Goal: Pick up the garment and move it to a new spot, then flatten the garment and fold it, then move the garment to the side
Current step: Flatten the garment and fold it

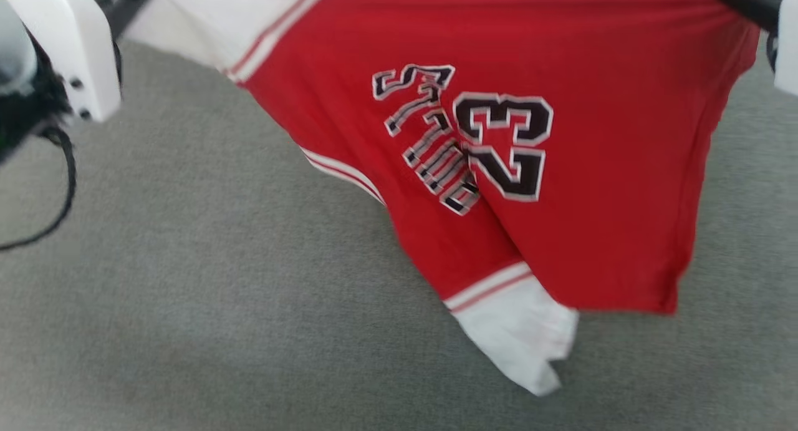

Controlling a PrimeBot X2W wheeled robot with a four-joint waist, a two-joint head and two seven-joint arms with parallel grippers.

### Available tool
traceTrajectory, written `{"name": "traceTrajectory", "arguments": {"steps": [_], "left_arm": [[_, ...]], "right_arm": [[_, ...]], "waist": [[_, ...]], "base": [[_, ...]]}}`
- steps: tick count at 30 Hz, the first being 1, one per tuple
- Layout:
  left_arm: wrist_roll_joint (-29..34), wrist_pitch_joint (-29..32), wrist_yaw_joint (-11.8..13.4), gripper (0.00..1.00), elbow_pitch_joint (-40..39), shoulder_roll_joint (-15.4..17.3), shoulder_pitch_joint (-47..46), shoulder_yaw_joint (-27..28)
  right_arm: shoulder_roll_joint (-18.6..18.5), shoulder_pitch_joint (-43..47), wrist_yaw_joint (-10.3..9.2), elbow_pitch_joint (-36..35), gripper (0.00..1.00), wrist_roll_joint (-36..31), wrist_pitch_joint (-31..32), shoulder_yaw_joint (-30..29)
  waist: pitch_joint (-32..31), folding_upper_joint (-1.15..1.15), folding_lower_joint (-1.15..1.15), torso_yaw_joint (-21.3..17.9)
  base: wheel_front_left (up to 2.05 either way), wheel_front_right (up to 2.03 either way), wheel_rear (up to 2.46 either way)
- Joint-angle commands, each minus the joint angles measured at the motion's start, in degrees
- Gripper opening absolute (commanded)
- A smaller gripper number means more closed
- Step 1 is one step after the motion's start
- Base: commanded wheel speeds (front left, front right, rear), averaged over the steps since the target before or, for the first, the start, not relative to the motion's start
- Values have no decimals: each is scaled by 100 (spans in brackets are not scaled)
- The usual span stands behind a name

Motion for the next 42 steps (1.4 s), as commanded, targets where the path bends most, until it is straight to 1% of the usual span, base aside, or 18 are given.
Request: {"name": "traceTrajectory", "arguments": {"steps": [1,8,10,13,15,18,23,25,27,28,29,32,35,37,39,40,41,42], "left_arm": [[113,74,-43,0,103,35,-247,10],[272,238,-218,0,586,-177,-998,-77],[351,181,-278,0,852,-323,-1237,-105],[551,-118,-403,0,1284,-585,-1603,-147],[667,-515,-472,0,1652,-826,-1922,-110],[1069,-1356,-538,0,2292,-1094,-2471,-66],[1927,-3372,-433,0,3167,-1425,-3553,19],[2150,-4132,-457,0,3452,-1571,-3824,14],[2279,-4737,-532,0,3703,-1700,-3998,12],[2348,-4993,-632,0,3803,-1736,-4045,-35],[2348,-5122,-746,0,3916,-1783,-4028,-87],[2286,-5118,-1087,0,4332,-1861,-3681,-313],[2107,-4705,-1275,0,4625,-1874,-3244,-613],[1946,-4333,-1318,0,4696,-1857,-2897,-836],[1622,-3855,-1319,0,4513,-1873,-2343,-1165],[1352,-3635,-1321,0,4351,-1810,-2103,-1292],[933,-3206,-1318,0,4016,-1618,-1709,-1491],[743,-2997,-1317,0,3845,-1534,-1491,-1601]], "right_arm": [[9,-21,-4,-88,0,-58,41,-119],[103,-109,-4,-377,0,-253,248,-482],[201,-165,-4,-337,0,-369,224,-571],[344,-354,-4,-164,0,-675,-49,-713],[483,-578,-4,55,0,-953,-419,-808],[785,-1039,-4,595,0,-1550,-1304,-967],[1243,-1953,-10,1576,0,-2701,-3249,-1222],[1391,-2188,-11,1883,0,-3136,-4036,-1276],[1487,-2343,-10,2215,0,-3475,-4572,-1303],[1534,-2403,-9,2331,0,-3615,-4820,-1297],[1587,-2394,-9,2520,0,-3669,-4913,-1265],[1716,-2235,-8,3065,0,-3584,-4919,-1145],[1774,-1940,-8,3503,0,-3282,-4657,-891],[1796,-1654,-8,3703,0,-2980,-4400,-629],[1755,-1390,-8,3795,0,-2651,-4168,-447],[1728,-1216,-7,3808,0,-2475,-4043,-352],[1658,-920,-7,3722,0,-2183,-3828,-136],[1607,-752,-7,3673,0,-2039,-3715,-48]], "waist": [[-181,0,0,-165],[-318,0,0,-302],[-307,0,0,-328],[-211,0,0,-365],[-90,0,0,-385],[127,0,0,-430],[436,0,0,-492],[496,0,0,-476],[524,0,0,-444],[532,0,0,-427],[527,0,0,-412],[494,0,0,-372],[447,0,0,-342],[407,0,0,-320],[354,0,0,-291],[327,0,0,-281],[287,0,0,-259],[257,0,0,-241]], "base": [[0,0,0],[0,0,0],[0,0,0],[0,0,0],[0,0,0],[0,0,0],[0,0,0],[0,0,0],[0,0,0],[0,0,0],[0,0,0],[0,0,0],[0,0,0],[0,0,0],[0,0,0],[0,0,0],[0,0,0],[0,0,0]]}}
